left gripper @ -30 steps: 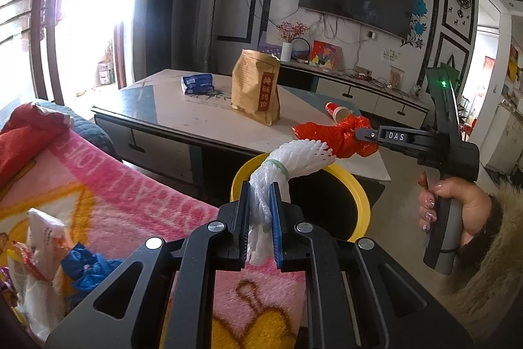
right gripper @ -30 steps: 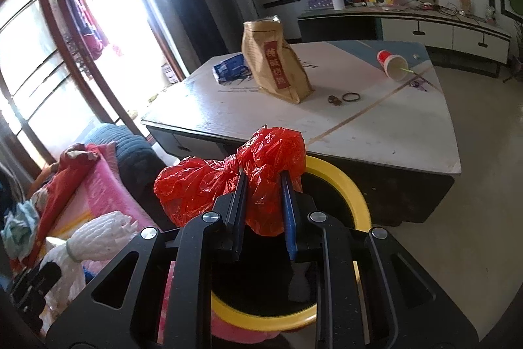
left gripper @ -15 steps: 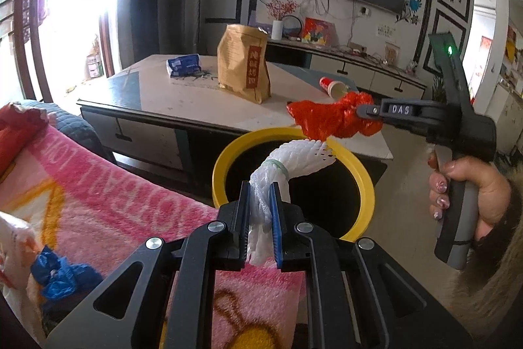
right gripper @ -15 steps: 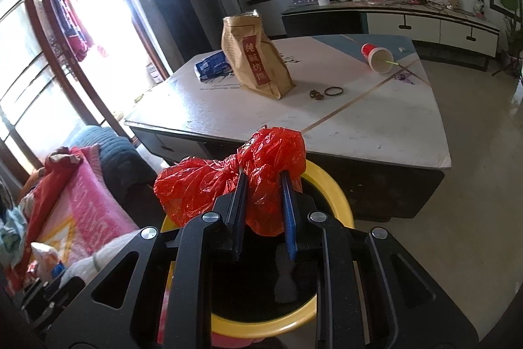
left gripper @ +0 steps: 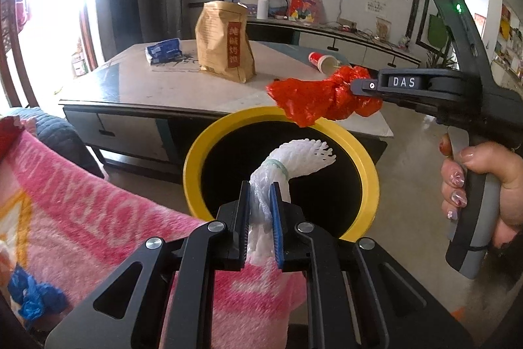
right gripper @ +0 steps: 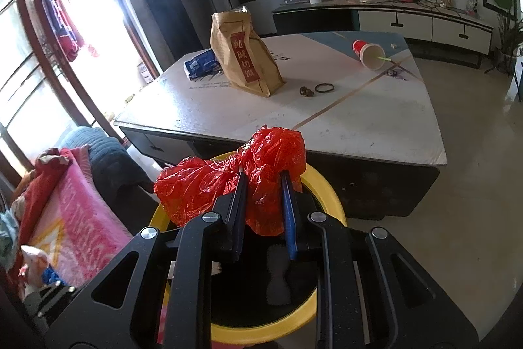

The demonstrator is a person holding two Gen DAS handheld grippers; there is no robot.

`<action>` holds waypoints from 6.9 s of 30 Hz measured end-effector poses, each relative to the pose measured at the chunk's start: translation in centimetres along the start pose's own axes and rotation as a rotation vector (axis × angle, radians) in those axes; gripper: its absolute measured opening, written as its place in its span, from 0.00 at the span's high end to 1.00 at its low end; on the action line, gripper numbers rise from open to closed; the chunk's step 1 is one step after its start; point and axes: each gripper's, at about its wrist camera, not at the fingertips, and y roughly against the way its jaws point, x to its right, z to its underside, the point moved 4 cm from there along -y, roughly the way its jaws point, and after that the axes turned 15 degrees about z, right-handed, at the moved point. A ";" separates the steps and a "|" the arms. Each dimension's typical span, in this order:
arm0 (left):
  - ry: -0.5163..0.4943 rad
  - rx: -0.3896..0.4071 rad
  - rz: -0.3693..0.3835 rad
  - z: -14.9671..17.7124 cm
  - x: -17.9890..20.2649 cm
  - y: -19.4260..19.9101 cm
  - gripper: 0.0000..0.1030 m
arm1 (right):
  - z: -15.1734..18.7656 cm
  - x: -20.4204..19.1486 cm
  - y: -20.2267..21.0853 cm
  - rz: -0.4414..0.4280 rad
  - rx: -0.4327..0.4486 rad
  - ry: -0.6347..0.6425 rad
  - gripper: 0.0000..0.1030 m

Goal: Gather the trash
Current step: 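Open both tools to drop the foam net and red bag into the bin, then move both open tools back toward the remaining trash on the blanket, then grasp the yellow snack bag with the left tool while the right tool grasps the red wrapper, then carry the yellow snack bag and red wrapper over the bin with both tools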

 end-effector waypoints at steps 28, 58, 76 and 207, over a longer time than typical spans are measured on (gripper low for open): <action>0.164 0.250 -0.158 0.9 -3.2 10.3 0.06 | 2.1 -5.9 3.3 -0.149 0.008 0.135 0.47; 0.304 0.365 -0.343 5.0 -8.2 20.2 0.06 | 6.6 -13.7 9.2 -0.352 0.027 0.332 0.45; 0.397 0.418 -0.459 8.7 -11.5 26.2 0.06 | 11.2 -18.9 13.2 -0.495 0.019 0.473 0.45; 0.406 0.416 -0.246 7.4 -10.8 27.5 0.83 | 8.5 -19.3 14.4 -0.590 0.012 0.462 0.96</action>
